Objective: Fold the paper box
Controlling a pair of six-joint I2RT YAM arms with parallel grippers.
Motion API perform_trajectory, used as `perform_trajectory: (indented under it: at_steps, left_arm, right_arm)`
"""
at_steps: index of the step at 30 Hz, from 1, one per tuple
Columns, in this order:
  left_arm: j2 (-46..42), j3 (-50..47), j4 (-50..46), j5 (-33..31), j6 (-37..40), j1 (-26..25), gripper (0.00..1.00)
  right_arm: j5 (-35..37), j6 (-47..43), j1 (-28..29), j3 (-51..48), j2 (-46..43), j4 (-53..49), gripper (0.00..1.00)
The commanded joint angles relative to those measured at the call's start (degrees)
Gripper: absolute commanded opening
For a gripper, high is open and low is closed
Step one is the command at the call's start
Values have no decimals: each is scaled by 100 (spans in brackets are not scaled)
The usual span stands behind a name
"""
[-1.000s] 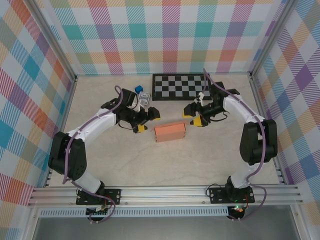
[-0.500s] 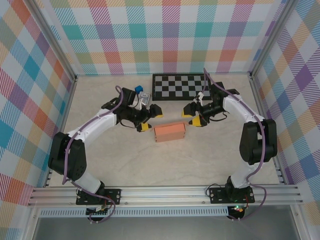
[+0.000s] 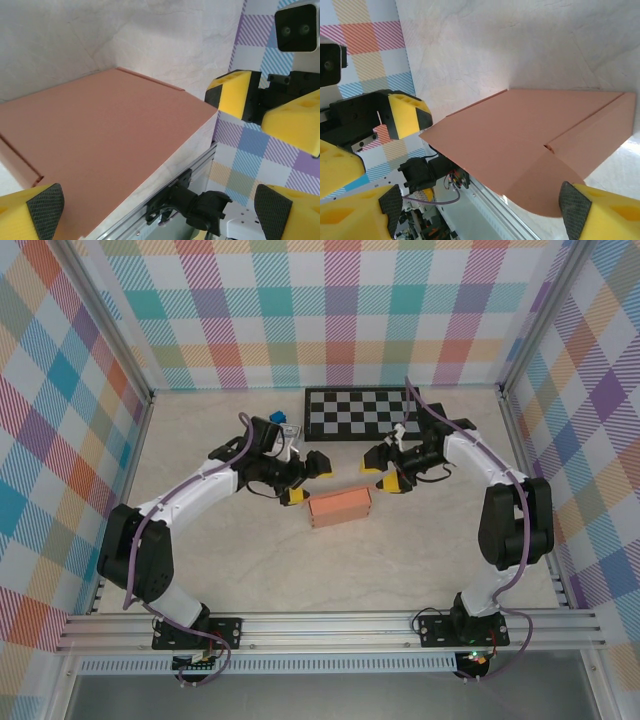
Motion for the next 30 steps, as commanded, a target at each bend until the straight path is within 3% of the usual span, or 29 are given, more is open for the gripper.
perform_trajectory:
  at_steps: [1, 5, 9, 13, 15, 17, 20, 23, 26, 30]
  left_arm:
    - [-115, 258, -552, -148, 529, 345, 100]
    - [-141, 399, -894, -75, 811, 567, 100]
    - [-362, 103, -669, 80, 1101, 530, 100]
    - [-1139, -856, 499, -208, 1775, 418, 99]
    - [-1534, -1412, 1362, -238, 1916, 401, 95]
    - [-1629, -1597, 1473, -169, 2179, 392, 89]
    - [-1723, -1737, 1245, -75, 3124, 328, 84]
    - [-2465, -2374, 1948, -566, 4522, -151, 94]
    - [-2870, -3181, 3252, -1096, 4945, -295, 96]
    - [-2548, -3500, 3984, -1448, 5344, -355, 100]
  right_arm:
    - [194, -12, -134, -50, -111, -24, 85]
    - [345, -191, -120, -10, -130, -152, 80]
    - [1230, -546, -28, -168, -449, -161, 64]
    - [1543, -994, -2, -599, -1086, 278, 56]
    - [1662, -1223, 14, -732, -1297, 405, 51]
    - [1557, -1617, 65, -897, -1403, 570, 51]
    - [2006, -2463, 425, -1583, -1930, 1366, 53]
    - [2728, -3114, 766, -2667, -2814, 2912, 51]
    - [2915, -3391, 763, -3466, -3198, 4269, 50]
    - [3007, -3992, 767, -4042, -3191, 5216, 49]
